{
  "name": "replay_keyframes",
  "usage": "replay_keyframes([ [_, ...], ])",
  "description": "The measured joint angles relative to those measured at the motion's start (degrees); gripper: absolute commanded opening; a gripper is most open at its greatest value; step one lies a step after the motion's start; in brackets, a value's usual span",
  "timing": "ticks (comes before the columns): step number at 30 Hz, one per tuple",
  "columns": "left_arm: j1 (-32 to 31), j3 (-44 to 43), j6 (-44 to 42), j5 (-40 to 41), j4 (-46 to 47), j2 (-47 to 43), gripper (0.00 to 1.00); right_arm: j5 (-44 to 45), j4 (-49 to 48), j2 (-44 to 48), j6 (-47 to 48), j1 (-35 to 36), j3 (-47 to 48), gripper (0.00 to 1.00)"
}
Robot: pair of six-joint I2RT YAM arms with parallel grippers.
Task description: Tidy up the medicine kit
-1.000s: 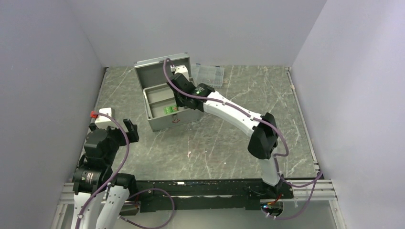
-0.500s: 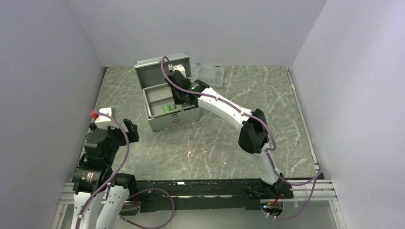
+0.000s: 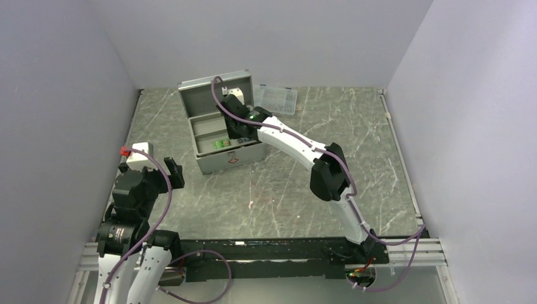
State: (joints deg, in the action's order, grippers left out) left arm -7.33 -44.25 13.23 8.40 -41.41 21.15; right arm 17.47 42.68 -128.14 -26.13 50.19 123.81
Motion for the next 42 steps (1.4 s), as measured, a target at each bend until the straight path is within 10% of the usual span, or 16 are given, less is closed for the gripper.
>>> replay_keyframes([
  [42, 0.0, 0.0, 0.0, -0.2, 0.0, 0.5, 0.99, 0.5, -8.0, -0.7, -1.2, -0.5, -8.5, 0.0],
])
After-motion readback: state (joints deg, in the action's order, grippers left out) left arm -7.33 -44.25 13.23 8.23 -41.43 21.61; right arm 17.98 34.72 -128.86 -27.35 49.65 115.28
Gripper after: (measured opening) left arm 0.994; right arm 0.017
